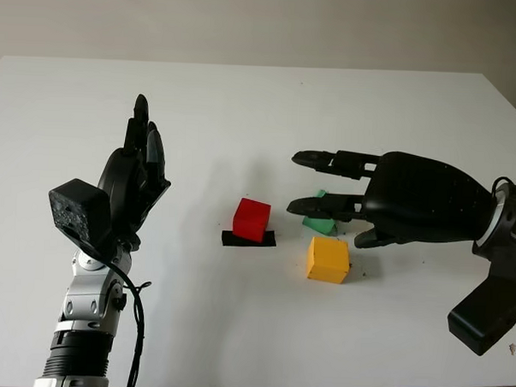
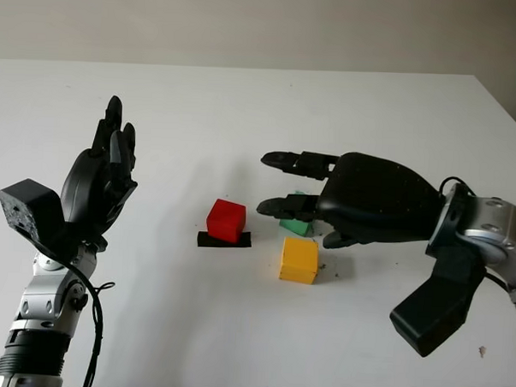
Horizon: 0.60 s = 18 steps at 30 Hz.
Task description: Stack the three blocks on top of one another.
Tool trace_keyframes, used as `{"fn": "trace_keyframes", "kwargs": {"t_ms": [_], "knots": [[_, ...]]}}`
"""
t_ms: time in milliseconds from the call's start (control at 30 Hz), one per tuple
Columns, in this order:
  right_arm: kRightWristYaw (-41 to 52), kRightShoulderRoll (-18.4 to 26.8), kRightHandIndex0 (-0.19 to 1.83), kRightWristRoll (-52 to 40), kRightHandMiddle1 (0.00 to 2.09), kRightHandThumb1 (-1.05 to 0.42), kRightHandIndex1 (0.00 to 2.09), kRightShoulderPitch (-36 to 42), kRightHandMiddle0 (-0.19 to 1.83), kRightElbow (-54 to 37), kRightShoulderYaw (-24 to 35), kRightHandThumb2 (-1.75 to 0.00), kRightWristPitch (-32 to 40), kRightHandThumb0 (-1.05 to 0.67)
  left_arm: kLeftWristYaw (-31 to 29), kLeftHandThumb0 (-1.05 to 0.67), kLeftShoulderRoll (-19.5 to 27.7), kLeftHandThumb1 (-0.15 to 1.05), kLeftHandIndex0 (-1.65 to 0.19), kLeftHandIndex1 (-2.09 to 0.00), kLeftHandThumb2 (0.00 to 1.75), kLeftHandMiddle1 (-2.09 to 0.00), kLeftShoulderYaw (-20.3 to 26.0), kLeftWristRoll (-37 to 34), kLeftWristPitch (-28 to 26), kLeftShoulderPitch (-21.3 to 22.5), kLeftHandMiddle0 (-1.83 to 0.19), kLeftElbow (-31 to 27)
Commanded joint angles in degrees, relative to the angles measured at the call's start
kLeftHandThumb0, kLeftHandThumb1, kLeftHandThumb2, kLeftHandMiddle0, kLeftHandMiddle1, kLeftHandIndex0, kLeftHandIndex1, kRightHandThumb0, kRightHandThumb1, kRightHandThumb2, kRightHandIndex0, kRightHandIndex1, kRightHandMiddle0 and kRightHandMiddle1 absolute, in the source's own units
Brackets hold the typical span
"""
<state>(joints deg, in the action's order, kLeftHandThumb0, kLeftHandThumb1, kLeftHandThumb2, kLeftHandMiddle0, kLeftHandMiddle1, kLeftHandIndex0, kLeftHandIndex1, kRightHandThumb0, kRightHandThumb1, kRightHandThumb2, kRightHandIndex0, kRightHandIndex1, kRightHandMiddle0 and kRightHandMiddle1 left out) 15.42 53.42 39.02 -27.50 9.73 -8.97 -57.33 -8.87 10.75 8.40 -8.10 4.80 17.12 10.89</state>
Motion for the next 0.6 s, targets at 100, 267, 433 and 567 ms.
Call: {"fn": "trace_keyframes", "kwargs": {"t_ms": [100, 267, 433, 567], "knots": [[2.4, 1.2, 0.06, -0.9, 0.14, -0.86, 0.04, -0.1, 0.45, -1.0, -0.5, -0.06, -0.2, -0.27, 0.0, -0.79, -0.3, 1.05, 0.19, 0.00, 0.74, 0.00, -0.4, 0.6, 0.7, -0.5, 0.19, -1.0], [3.4, 1.2, 0.08, -1.9, 0.14, -0.87, 0.05, 0.2, 0.46, -0.8, -0.6, -0.05, -0.6, -0.24, 0.1, -0.80, -0.2, 1.05, 0.19, 0.00, 0.73, 0.00, -0.5, 0.8, 0.2, -0.7, 0.19, -1.4], [4.5, 1.4, 0.08, -1.6, 0.14, -0.87, 0.05, 0.2, 0.46, -1.3, -0.3, -0.06, -0.4, -0.26, 0.1, -0.80, -0.2, 1.05, 0.19, 0.00, 0.73, 0.00, -0.5, 0.8, 0.1, -0.7, 0.19, -1.3], [3.9, 0.7, 0.09, -1.4, 0.14, -0.87, 0.05, 0.5, 0.45, -0.8, -0.4, -0.06, -0.8, -0.26, 0.6, -0.81, -0.5, 1.05, 0.19, 0.00, 0.72, -0.01, -0.8, 1.1, -0.1, -0.7, 0.19, -1.5]]}}
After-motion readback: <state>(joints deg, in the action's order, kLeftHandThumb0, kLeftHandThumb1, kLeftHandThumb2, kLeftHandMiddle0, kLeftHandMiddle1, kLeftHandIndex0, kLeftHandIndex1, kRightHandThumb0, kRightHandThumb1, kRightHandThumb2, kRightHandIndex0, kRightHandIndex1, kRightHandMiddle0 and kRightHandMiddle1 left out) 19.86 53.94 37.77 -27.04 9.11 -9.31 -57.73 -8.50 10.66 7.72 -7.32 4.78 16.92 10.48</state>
